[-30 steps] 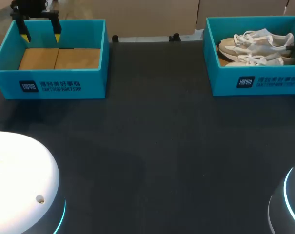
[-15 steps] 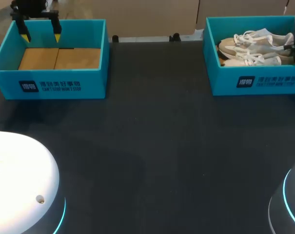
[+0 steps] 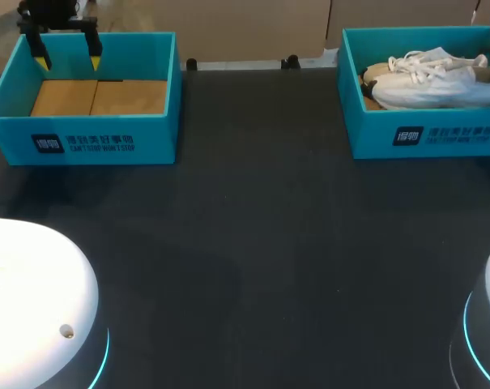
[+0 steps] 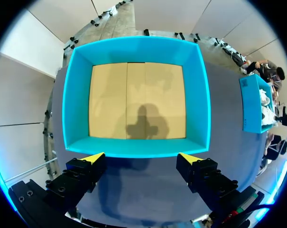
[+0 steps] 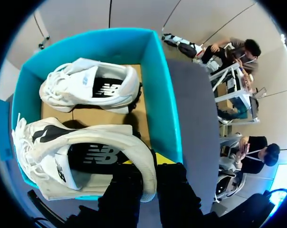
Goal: Take the shoe out of the shoebox, open the shoe tongue, remove and reinsert the insole, then place the shoe into the shoebox
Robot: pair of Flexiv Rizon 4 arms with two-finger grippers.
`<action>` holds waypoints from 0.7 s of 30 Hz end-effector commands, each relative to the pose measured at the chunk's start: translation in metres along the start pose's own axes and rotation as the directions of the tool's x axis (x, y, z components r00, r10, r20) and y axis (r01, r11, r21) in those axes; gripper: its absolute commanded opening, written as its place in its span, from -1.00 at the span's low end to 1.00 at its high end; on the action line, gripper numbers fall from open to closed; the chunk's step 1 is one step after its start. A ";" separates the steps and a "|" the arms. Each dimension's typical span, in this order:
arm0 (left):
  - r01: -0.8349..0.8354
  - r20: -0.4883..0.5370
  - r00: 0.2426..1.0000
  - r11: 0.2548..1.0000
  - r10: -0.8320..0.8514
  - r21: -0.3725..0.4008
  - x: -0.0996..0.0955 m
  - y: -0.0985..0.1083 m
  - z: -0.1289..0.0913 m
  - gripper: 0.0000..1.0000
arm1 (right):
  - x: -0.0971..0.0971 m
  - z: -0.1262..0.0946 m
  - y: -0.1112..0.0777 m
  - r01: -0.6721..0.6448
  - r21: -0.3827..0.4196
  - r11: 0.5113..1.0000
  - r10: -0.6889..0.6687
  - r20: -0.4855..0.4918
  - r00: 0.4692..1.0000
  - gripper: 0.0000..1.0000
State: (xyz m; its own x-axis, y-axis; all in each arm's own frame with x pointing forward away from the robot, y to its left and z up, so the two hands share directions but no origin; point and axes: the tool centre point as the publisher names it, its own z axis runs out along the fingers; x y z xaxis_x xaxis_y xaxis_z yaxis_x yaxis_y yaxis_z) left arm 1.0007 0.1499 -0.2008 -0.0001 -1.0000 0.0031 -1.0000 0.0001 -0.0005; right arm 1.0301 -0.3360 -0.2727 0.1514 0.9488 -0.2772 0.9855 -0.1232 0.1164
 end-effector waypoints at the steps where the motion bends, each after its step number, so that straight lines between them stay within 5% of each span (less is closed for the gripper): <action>1: 0.000 0.001 1.000 1.000 0.000 0.000 0.000 0.000 0.000 1.00 | -0.004 -0.035 -0.003 0.002 0.002 1.000 -0.002 0.019 1.000 -1.00; 14: 0.000 0.001 1.000 1.000 0.000 0.000 0.000 0.000 0.000 1.00 | -0.017 -0.104 -0.005 0.018 -0.001 1.000 -0.018 0.060 0.998 -1.00; 21: 0.000 0.001 1.000 1.000 0.000 0.000 0.000 0.000 0.000 1.00 | -0.013 -0.121 -0.002 0.002 0.001 1.000 -0.002 0.059 0.998 -1.00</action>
State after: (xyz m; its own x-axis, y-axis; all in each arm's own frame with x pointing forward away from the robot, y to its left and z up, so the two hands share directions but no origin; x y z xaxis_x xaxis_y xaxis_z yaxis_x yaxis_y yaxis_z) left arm 1.0007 0.1500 -0.2008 -0.0001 -1.0000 0.0031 -1.0000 0.0001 -0.0005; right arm 1.0179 -0.3169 -0.1628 0.1379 0.9318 -0.3357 0.9878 -0.1046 0.1155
